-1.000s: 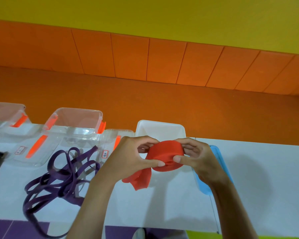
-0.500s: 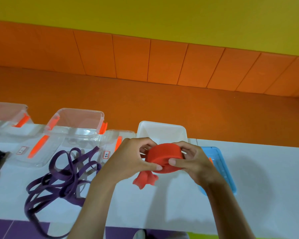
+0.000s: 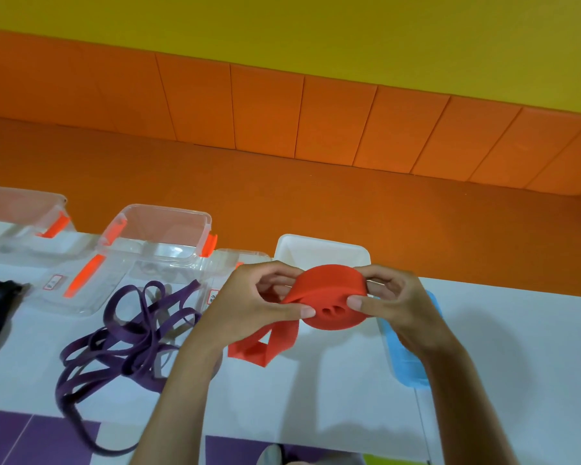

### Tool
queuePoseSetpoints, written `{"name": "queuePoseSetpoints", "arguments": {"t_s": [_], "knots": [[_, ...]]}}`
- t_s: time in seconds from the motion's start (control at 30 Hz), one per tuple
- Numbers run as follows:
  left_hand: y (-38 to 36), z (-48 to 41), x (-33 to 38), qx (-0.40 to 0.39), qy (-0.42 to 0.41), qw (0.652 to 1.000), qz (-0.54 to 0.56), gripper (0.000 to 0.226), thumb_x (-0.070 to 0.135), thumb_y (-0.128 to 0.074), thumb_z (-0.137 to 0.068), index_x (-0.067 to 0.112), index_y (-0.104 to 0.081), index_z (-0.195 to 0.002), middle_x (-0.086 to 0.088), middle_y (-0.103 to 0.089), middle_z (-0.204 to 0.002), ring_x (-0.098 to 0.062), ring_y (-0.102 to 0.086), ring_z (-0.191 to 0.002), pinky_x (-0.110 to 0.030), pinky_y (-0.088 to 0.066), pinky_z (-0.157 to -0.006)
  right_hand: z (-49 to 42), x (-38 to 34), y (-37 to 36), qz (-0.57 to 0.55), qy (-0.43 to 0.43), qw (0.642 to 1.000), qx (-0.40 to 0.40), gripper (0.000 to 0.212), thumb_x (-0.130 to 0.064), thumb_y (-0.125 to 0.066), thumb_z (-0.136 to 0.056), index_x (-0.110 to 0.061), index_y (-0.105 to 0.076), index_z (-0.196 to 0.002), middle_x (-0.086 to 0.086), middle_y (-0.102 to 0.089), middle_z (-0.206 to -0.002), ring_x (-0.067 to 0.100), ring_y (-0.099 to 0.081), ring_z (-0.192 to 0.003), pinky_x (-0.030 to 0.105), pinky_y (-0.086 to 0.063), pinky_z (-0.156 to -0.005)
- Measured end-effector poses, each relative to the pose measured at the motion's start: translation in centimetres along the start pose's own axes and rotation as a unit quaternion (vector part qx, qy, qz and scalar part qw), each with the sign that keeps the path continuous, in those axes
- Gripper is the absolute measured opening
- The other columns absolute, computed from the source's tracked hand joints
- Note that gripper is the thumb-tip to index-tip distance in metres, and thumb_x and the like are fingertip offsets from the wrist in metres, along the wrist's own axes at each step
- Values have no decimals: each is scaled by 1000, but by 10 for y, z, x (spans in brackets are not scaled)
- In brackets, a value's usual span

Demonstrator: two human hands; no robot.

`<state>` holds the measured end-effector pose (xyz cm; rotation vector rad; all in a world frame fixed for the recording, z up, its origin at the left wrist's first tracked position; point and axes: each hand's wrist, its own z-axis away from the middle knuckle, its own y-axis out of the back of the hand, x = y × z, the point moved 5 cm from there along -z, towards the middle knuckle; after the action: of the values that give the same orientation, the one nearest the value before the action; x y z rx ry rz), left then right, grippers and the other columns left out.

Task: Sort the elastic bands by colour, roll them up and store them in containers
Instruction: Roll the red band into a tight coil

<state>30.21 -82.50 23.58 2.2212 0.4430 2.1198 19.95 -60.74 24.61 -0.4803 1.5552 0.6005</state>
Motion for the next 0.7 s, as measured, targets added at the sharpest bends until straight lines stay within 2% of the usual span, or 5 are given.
{"name": "queuePoseSetpoints", "arguments": {"t_s": [0.2,0.37,0.47,0.6,0.7], "knots": [[-6,-3,-2,2,-10,1000,-14,44,30,-99,-71,37,-78,-110,14,-79,-105,-8,-76,-101,-21,-60,-86,-1,5,-8,27,6,999,-24,50,-49,-93,-71,-35,-75,-115,-3,-75,-121,21,-72,-113,26,-60,-83],[-12,-4,-3,-17,6,999,35,46,37,-94,-75,37,-75,-117,12,-79,-114,-11,-75,-109,-25,-60,-93,-1,7,1,0,9,1000,8,42,-36,-92,-69,-29,-78,-107,2,-77,-114,24,-75,-107,28,-60,-78],[-11,-5,-6,0,6,1000,24,43,31,-97,-74,37,-76,-111,13,-80,-108,-9,-75,-104,-20,-59,-88,-1,11,-1,-11,-11,1000,-3,43,-35,-91,-69,-27,-77,-109,4,-76,-117,27,-73,-110,31,-61,-79],[-11,-4,-7,22,-4,1000,22,45,33,-99,-69,41,-77,-108,15,-79,-104,-7,-75,-101,-18,-59,-84,-1,-2,-2,91,6,995,-45,52,-42,-89,-75,-47,-71,-123,-18,-73,-125,6,-67,-120,17,-57,-90],[-13,-4,-3,22,-16,999,22,43,37,-96,-74,42,-76,-112,16,-79,-106,-7,-74,-104,-18,-58,-87,-3,-7,0,152,15,988,-39,51,-43,-95,-71,-49,-72,-116,-19,-76,-114,5,-70,-112,19,-60,-86]]}}
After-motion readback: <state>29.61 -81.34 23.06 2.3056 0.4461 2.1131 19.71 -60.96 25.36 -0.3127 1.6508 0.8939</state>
